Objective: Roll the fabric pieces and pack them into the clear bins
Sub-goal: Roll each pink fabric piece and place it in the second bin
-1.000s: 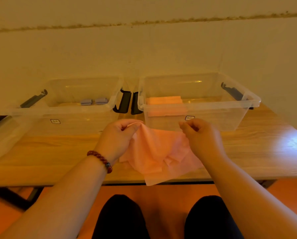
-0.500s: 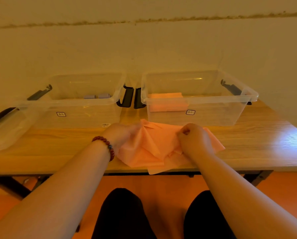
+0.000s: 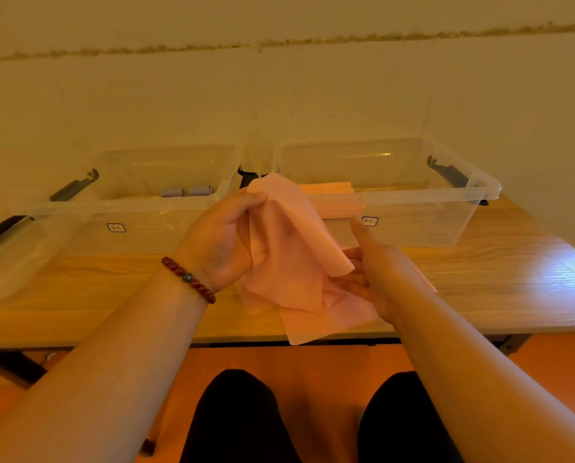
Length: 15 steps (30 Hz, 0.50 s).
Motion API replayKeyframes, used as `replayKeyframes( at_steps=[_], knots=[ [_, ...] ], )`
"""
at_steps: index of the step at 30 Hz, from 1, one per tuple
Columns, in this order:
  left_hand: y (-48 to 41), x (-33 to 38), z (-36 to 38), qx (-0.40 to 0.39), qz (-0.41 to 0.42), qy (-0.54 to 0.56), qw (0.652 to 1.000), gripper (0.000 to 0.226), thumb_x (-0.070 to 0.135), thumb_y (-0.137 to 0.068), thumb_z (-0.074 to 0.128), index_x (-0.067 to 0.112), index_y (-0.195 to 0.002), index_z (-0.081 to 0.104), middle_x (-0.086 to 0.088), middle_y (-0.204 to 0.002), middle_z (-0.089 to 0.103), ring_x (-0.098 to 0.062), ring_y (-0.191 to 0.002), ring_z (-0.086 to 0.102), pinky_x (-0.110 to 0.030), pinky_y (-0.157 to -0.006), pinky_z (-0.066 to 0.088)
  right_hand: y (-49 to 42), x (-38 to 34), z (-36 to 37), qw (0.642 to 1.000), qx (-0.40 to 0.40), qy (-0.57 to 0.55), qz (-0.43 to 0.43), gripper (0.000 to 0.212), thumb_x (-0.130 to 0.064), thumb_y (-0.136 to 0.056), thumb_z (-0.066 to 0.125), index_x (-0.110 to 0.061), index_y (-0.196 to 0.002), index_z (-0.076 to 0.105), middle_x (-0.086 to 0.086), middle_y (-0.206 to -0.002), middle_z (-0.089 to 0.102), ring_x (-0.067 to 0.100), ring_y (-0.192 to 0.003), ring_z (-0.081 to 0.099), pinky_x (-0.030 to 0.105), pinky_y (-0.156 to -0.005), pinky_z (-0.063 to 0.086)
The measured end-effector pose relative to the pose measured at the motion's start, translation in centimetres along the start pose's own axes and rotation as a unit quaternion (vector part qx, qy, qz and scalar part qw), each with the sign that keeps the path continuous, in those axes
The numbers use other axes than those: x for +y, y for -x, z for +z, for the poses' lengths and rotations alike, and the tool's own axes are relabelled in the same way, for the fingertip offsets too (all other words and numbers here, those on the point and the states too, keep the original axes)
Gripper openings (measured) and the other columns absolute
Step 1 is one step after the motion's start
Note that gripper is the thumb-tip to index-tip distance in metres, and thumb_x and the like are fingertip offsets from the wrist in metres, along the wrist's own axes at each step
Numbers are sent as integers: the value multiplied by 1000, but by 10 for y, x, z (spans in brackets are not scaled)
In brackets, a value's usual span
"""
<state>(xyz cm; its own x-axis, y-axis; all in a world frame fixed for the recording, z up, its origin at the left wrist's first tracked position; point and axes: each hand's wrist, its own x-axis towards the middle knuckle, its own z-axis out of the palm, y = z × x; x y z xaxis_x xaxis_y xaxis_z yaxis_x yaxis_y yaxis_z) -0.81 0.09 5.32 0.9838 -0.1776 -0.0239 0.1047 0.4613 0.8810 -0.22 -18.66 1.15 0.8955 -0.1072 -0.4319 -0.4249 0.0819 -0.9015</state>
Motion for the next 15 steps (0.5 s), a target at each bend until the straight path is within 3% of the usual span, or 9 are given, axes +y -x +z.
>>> replayKeyframes(
  at_steps=[3,5,7,9,11,13,15],
  knots=[
    [1,1,0,-13,-2,42,999,20,12,-77,61,6,-93,70,-17,-109,61,-31,-107,57,-47,-98,45,5,-8,6,974,-86,-197,69,76,-60,-89,53,-1,-135,43,16,-120,65,33,-105,65,51,-92,52],
    [4,-1,-3,-18,-3,38,999,15,15,-76,57,7,-85,67,-16,-107,57,-33,-107,53,-50,-101,41,8,-14,7,947,-114,-290,73,54,-51,-92,56,-10,-126,46,14,-112,66,31,-99,66,49,-82,54],
    [6,-4,-6,0,-9,-6,1000,11,19,-76,62,10,-82,60,-14,-98,56,-32,-97,54,-46,-90,46,10,-19,7,931,-113,-344,47,35,-37,-95,57,-7,-111,55,11,-95,69,24,-84,68,40,-70,58],
    [6,-10,-10,43,-53,-67,995,32,34,-80,65,6,-96,63,-15,-104,64,-32,-98,61,-44,-86,50,11,-25,8,925,-95,-369,8,21,-25,-96,58,-5,-100,62,8,-82,70,19,-73,69,32,-59,60],
    [3,-15,-12,51,-139,-116,982,61,56,-81,55,7,-114,65,-15,-112,68,-32,-105,65,-47,-92,51,14,-32,7,923,-90,-372,-38,14,-17,-95,58,-6,-99,65,7,-75,72,17,-67,71,29,-52,58],
    [0,-20,-7,36,-194,-127,972,74,68,-72,52,11,-118,65,-14,-111,70,-32,-105,66,-46,-87,53,17,-38,7,932,-101,-333,-98,14,-15,-96,57,-9,-102,68,5,-73,73,15,-65,72,30,-56,58],
    [-6,-22,0,11,-195,-112,974,77,69,-68,53,18,-126,60,-14,-113,69,-31,-105,66,-43,-83,55,20,-42,8,943,-107,-274,-155,17,-16,-98,53,-13,-101,70,3,-75,73,14,-67,71,32,-64,60]
  ],
)
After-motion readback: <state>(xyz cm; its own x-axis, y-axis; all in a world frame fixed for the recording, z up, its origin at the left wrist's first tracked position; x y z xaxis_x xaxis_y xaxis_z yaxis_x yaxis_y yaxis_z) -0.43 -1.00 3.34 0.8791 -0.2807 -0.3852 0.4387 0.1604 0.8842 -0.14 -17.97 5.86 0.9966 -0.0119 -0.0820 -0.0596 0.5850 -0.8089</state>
